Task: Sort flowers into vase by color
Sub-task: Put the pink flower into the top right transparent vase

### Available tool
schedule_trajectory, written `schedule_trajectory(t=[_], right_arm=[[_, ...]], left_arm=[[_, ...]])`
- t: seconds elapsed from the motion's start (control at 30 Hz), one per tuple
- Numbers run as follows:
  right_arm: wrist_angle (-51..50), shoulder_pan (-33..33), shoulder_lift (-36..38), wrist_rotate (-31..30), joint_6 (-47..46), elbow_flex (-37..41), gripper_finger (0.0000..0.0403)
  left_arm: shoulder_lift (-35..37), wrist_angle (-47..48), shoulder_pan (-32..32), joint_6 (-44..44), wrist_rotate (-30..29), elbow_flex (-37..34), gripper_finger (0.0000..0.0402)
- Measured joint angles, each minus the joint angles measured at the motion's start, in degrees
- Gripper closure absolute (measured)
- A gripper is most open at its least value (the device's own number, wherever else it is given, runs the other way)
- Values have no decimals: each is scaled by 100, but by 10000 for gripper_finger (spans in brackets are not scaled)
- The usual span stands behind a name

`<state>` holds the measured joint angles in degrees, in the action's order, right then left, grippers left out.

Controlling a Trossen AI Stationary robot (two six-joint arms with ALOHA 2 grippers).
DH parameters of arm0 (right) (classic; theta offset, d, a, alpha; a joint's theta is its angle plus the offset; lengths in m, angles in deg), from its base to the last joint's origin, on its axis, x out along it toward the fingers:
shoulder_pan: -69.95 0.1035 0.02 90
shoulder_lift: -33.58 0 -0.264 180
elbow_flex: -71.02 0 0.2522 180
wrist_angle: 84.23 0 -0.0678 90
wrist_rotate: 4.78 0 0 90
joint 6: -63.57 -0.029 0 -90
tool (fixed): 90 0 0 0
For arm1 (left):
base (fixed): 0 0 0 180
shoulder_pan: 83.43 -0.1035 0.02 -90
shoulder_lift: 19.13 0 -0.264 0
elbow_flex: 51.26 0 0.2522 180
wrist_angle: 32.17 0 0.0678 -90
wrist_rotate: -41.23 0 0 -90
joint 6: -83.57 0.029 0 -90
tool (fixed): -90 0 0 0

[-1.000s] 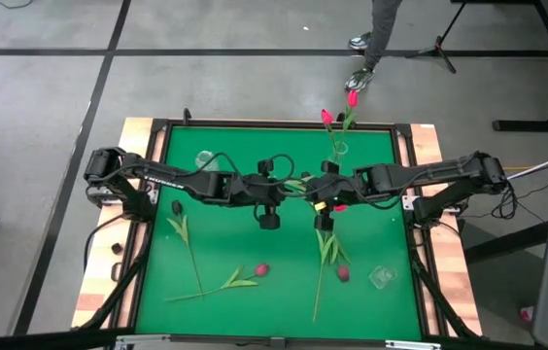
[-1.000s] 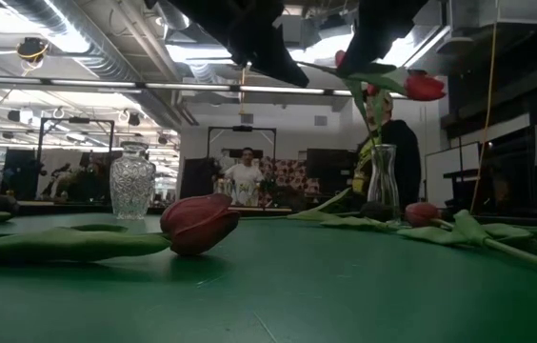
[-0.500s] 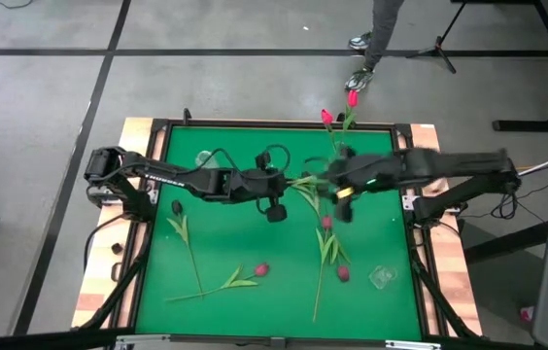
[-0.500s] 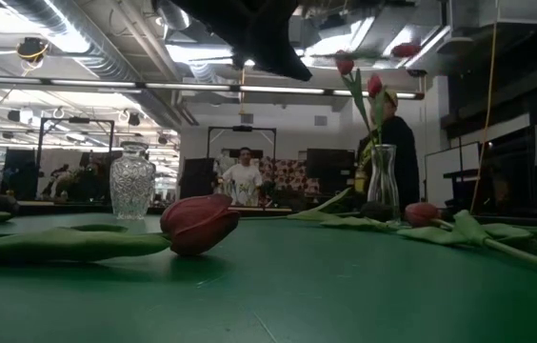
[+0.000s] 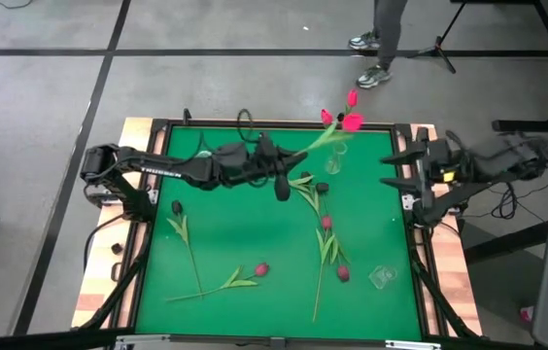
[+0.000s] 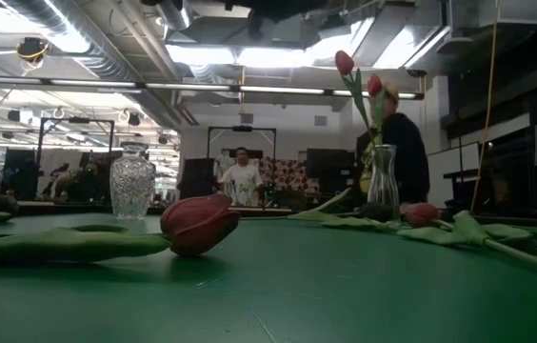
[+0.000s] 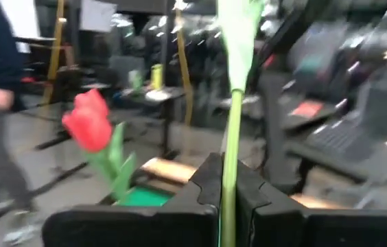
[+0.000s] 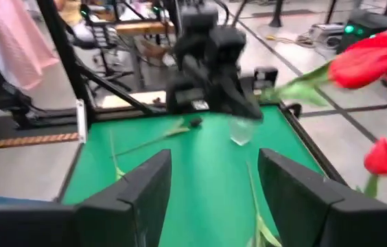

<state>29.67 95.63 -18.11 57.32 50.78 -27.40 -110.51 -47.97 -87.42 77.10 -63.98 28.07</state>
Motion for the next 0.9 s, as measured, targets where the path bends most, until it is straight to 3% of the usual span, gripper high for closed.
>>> schedule_trajectory(t=[0.1, 0.23, 0.47, 0.57, 0.67, 0.9], right_arm=[[72, 333, 97, -570, -93, 511, 185], [809, 435, 81, -1210, 105, 1285, 184], [3804, 271, 80, -1801, 1439, 2986, 184], [5204, -28, 135, -1423, 1662, 3585, 184], [6000, -381, 193, -862, 1709, 3841, 184], [6611, -1251, -148, 423, 1545, 3860, 184]], left_arm=[[29, -701, -157, -467, 560, -131, 401], [30, -1018, -233, -798, 724, -239, 401], [26, -1958, -73, -848, 993, -241, 402], [26, -2295, -38, -1145, 1265, -241, 401], [26, -2237, -47, -1276, 1495, -241, 401], [-24, -1783, 56, -1158, 1664, -241, 401]])
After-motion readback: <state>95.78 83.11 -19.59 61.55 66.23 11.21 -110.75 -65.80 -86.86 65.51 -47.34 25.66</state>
